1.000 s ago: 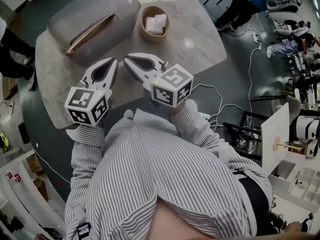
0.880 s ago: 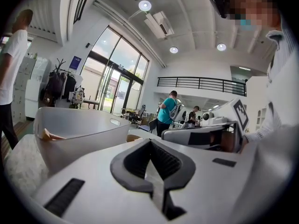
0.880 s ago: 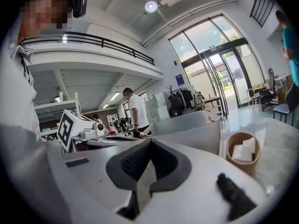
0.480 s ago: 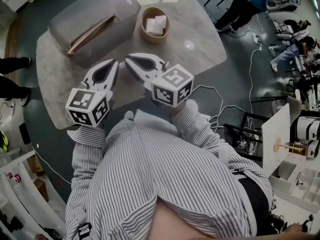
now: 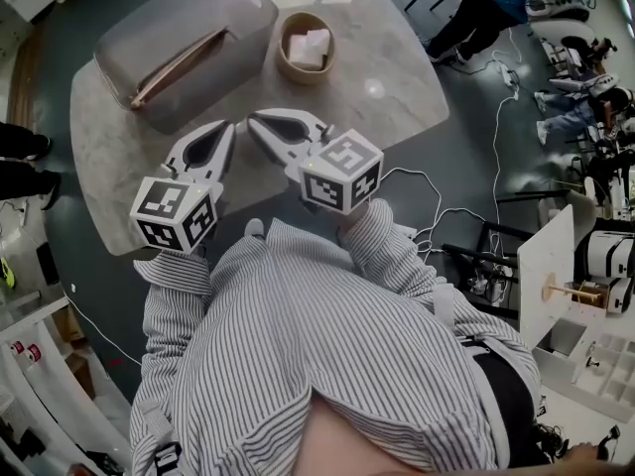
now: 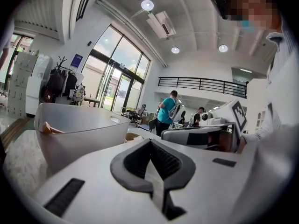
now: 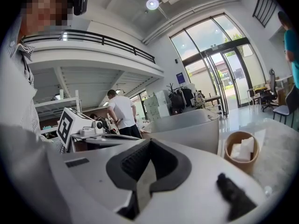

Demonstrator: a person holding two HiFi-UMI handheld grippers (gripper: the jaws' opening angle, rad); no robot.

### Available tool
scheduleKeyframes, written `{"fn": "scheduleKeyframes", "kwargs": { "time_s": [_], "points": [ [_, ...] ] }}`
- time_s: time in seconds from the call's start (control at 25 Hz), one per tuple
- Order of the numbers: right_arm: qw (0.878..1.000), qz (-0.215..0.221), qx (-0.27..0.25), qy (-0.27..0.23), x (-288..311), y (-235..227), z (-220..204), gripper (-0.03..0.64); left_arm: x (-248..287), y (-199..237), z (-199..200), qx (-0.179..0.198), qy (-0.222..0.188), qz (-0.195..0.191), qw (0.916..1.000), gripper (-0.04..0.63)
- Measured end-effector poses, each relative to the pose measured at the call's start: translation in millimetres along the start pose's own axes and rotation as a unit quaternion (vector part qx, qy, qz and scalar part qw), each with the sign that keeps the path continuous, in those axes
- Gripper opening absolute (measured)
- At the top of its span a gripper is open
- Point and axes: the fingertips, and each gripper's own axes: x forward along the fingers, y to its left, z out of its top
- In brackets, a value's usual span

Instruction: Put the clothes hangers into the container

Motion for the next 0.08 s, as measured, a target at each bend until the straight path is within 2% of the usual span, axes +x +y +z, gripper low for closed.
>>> {"fn": "scheduleKeyframes", "kwargs": {
  "time_s": [0.08],
  "points": [
    [1.0,0.0,0.001,0.001,-1.1,0.3,-1.3,0.014,-0.4,-0.1,-0.8,0.0,0.001,0.0,1.0,0.009]
  ]
}}
